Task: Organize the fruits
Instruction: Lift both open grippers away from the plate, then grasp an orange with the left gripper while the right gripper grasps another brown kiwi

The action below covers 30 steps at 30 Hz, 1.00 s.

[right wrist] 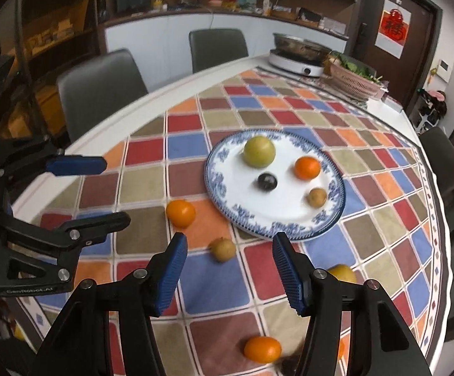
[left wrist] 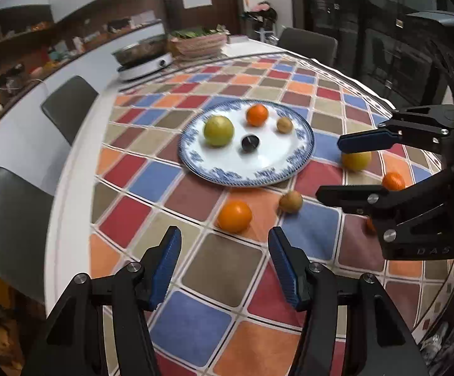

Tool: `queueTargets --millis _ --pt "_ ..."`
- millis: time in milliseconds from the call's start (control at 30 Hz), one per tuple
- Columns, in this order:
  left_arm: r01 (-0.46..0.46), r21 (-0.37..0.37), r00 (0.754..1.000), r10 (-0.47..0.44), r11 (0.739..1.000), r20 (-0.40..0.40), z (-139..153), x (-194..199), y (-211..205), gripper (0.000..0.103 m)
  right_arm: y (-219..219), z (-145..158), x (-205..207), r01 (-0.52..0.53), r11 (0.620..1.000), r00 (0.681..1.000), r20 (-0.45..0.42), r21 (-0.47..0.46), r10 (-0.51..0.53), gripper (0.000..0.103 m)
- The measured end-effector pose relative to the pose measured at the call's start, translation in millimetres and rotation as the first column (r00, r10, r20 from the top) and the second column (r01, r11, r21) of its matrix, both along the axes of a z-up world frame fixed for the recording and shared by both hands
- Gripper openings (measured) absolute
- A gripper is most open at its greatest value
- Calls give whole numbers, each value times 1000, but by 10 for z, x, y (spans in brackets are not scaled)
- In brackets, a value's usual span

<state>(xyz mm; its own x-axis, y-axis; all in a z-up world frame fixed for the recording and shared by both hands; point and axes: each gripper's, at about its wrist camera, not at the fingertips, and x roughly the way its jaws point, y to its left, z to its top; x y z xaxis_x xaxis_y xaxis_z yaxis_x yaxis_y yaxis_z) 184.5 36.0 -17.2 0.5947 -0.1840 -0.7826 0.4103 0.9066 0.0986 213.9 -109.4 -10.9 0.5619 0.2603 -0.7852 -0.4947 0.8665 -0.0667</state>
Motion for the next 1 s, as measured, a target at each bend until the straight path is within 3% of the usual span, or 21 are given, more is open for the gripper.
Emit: queueTargets --millis 500,567,1000 --pt "108 -11 993 -108 994 -42 -418 357 -42 56 116 -432 171 -65 994 996 -71 -92 58 56" --pt "113 -11 992 -114 994 -50 -466 408 -50 55 123 -488 201 -73 993 994 -88 -97 65 51" --pt "114 -28 987 -117 993 -111 -687 662 -131 46 135 -663 388 -73 995 986 -154 -70 62 46"
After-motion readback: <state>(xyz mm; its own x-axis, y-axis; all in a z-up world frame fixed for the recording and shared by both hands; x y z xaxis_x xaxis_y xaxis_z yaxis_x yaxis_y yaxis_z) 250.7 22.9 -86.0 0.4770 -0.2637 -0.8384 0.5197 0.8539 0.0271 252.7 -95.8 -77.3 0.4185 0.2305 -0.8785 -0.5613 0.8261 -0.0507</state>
